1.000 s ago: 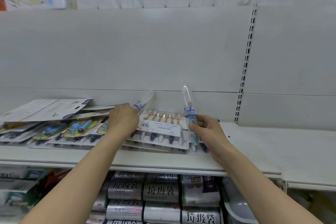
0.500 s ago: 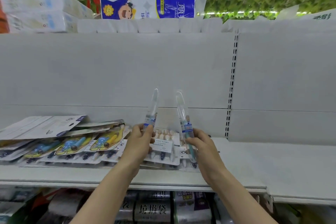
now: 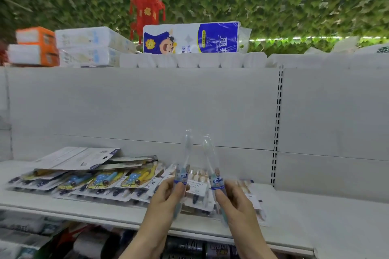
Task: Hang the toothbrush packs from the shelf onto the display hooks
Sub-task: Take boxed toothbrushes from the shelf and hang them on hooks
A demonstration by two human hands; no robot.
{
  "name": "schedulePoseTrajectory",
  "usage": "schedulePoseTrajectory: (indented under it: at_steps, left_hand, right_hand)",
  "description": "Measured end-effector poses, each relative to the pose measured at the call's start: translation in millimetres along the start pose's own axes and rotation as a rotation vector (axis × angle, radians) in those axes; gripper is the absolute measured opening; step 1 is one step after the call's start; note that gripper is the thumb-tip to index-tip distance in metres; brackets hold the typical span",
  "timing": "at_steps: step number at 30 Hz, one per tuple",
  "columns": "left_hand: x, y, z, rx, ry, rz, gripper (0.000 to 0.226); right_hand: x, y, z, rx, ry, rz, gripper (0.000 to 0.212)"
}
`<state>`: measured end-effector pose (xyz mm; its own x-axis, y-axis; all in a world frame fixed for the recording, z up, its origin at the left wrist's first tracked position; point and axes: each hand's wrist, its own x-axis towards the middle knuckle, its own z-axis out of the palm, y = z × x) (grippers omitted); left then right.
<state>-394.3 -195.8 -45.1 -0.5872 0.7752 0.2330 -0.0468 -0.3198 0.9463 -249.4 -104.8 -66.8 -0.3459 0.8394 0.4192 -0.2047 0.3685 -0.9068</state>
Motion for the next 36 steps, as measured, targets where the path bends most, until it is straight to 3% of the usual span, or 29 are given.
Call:
schedulePoseTrajectory:
  at_steps: [9,17,26,29,36]
  left_hand:
    - [-35,12,-52,-0.073,0.069,-0.055,0.019]
    - [-47,47,-150,-0.333,0.046,-0.098,0.032]
    - [-61,91,-310,-0.137,0.107,0.060,0.056]
    - [-68,103,-360,-0.081,0.123,0.112,0.058]
    - [-87,115,-465,0.009,0.188,0.069,0.059]
  right_hand:
    - [-24,-9,51,0.107,-0.115,0.014,0.020]
    - [-39,-34,152,0.377,-0.229,0.220,0.019]
    - [-83,-50,314,0.456,-0.318,0.279,0.022]
    - [-97,-50,366,0.380,-0.327,0.237,0.038]
    - [-135,-48,461,0.297,-0.438,0.188,0.039]
